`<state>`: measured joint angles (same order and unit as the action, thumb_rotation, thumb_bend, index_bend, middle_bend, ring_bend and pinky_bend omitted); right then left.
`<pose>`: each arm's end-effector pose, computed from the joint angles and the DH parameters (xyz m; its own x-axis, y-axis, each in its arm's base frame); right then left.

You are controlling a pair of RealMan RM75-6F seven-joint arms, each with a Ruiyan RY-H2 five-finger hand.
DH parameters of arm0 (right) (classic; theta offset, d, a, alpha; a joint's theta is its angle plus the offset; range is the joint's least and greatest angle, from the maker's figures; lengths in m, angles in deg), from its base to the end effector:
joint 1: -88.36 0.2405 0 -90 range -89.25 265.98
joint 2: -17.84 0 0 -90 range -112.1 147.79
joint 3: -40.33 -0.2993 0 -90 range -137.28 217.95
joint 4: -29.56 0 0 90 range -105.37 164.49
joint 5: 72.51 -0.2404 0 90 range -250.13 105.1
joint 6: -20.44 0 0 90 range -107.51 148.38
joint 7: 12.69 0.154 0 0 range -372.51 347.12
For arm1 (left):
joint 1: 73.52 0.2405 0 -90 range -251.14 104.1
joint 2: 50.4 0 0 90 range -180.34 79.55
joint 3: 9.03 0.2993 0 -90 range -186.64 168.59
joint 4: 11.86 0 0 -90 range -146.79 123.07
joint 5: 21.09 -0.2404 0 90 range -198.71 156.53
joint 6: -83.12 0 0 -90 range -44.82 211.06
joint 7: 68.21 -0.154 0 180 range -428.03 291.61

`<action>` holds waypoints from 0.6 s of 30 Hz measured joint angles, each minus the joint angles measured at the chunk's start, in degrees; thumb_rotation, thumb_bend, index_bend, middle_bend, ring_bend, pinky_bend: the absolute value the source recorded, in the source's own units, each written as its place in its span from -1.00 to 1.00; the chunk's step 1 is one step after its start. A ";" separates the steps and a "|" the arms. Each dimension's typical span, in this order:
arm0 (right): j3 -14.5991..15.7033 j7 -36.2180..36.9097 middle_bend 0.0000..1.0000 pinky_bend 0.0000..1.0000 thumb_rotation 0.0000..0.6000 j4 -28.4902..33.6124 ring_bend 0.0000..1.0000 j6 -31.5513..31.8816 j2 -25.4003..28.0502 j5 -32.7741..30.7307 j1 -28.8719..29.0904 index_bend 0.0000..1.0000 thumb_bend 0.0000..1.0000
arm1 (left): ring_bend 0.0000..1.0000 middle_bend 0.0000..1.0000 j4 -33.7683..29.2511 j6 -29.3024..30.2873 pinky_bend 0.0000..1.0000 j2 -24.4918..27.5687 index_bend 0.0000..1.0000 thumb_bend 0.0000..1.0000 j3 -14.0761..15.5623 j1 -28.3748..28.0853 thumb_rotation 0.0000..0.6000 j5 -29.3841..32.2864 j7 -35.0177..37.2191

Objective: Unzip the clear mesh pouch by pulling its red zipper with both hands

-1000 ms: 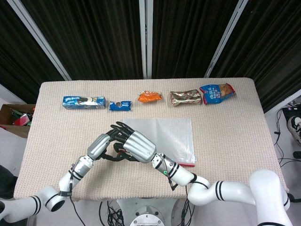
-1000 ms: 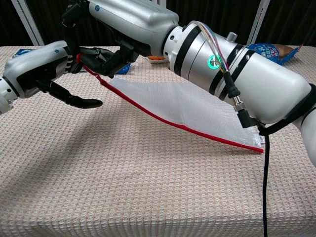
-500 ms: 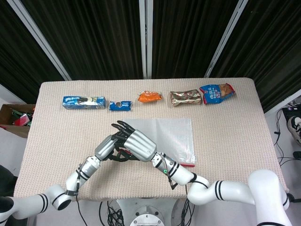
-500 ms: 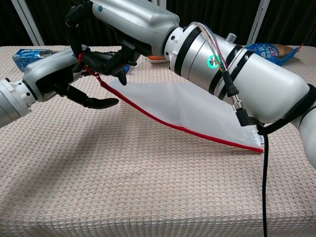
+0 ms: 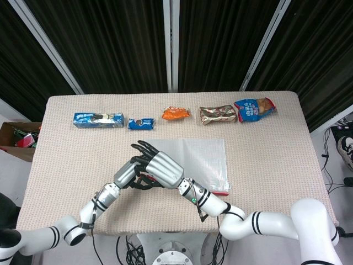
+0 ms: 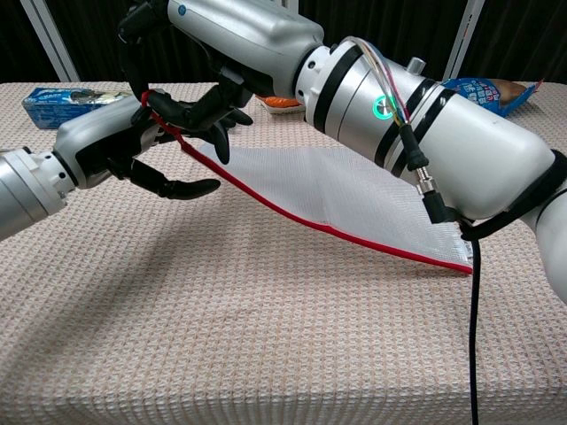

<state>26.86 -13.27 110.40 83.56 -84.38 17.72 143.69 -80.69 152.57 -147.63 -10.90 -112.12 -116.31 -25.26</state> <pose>0.0070 -0.3501 -0.0929 0.1632 -0.1771 0.9706 -0.5933 -0.8036 -0.0469 -0.1828 0.3412 -0.0813 -0.1885 0.5204 0.8328 0.7894 -0.4242 0.4438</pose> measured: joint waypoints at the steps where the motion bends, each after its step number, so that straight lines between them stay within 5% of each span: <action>1: 0.01 0.01 -0.43 -1.00 1.00 0.02 -1.00 0.07 0.02 0.03 0.00 0.92 0.22 | -0.79 -0.71 0.08 -0.03 -0.66 -0.03 0.00 -0.43 0.05 -0.07 1.00 0.02 0.04; 10: 0.15 -0.03 -0.43 -1.00 1.00 0.08 -1.00 0.33 0.12 0.05 0.05 0.93 0.22 | -0.79 -0.69 0.82 0.13 -0.66 -0.38 0.04 -0.41 0.48 -0.39 1.00 0.23 1.11; 18: 1.16 0.13 -0.43 -1.00 1.00 -0.04 -1.00 1.92 -0.11 0.92 -0.69 0.94 0.22 | -0.76 -0.49 1.23 0.49 -0.66 -1.75 0.35 -0.36 0.20 -0.23 1.00 1.30 5.03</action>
<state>28.03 -13.14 110.36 85.49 -84.49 18.64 143.01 -79.47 153.06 -149.37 -10.70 -112.34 -115.00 -20.23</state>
